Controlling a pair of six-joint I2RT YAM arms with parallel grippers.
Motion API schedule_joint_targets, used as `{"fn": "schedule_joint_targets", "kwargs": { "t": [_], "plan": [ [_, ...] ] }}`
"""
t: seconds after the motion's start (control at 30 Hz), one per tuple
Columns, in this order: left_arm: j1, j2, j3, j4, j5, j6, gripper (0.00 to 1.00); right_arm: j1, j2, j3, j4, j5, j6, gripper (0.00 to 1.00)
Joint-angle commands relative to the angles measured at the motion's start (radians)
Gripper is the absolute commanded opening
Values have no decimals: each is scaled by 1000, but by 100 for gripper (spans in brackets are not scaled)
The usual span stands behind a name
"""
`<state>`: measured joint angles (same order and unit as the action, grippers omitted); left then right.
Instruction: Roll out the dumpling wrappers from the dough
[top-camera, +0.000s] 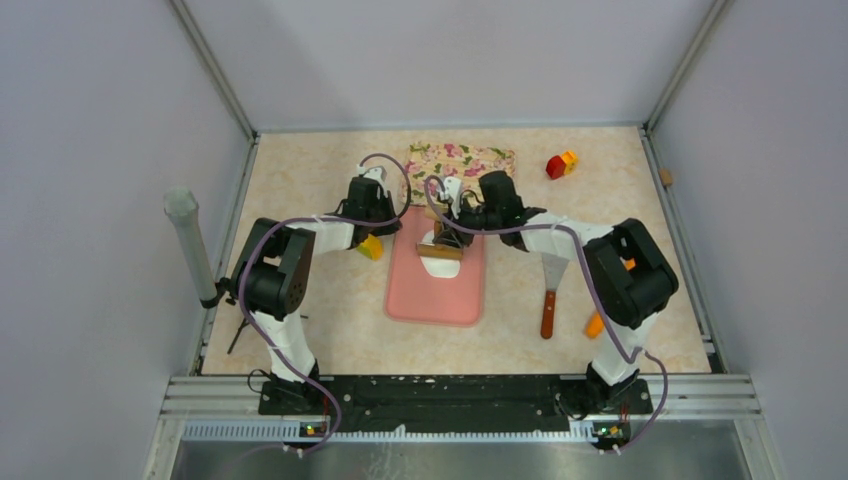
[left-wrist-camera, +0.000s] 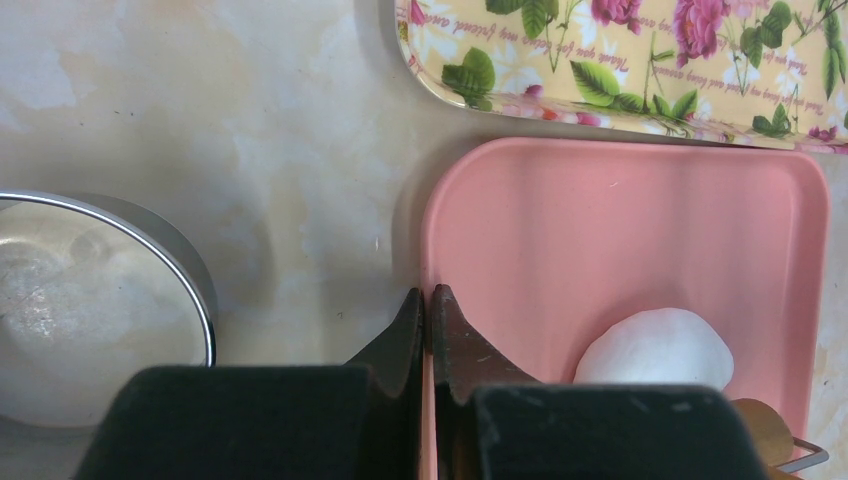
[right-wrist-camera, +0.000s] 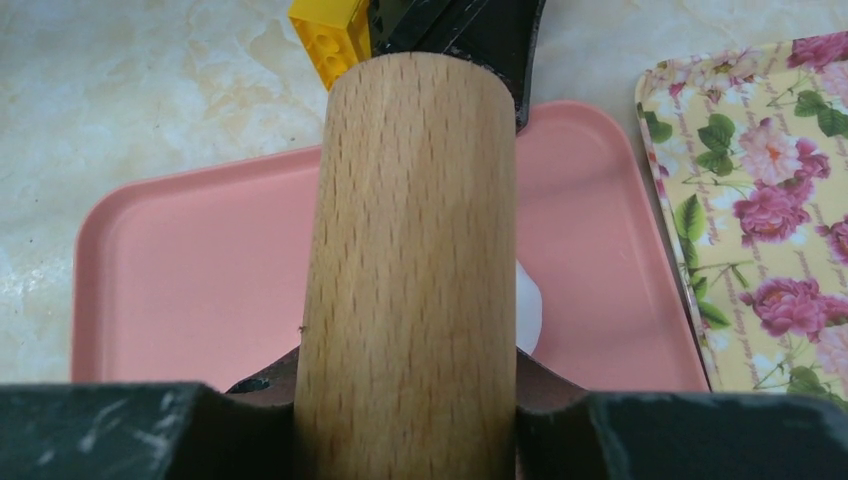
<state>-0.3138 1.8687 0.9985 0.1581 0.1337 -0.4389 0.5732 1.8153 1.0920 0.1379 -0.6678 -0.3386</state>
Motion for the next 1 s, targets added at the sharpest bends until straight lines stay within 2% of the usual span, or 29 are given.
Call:
{"fn": "schedule_joint_targets", "kwargs": {
  "t": [0.0,0.23,0.87,0.97],
  "plan": [
    [9,17,-41,-94,-36,32,0,28,-12,-52,-133,-6,-47,0],
    [9,17,-43,-94,-37,32,0,50,-20,-75,-182,-7,-54,0],
    [9,18,-43,-95,-39,32,0,70,-50,-118,-176,-37,-29,0],
    [9,18,-43,-95,-39,32,0,68,-69,-97,-169,-47,21,0]
  ]
}}
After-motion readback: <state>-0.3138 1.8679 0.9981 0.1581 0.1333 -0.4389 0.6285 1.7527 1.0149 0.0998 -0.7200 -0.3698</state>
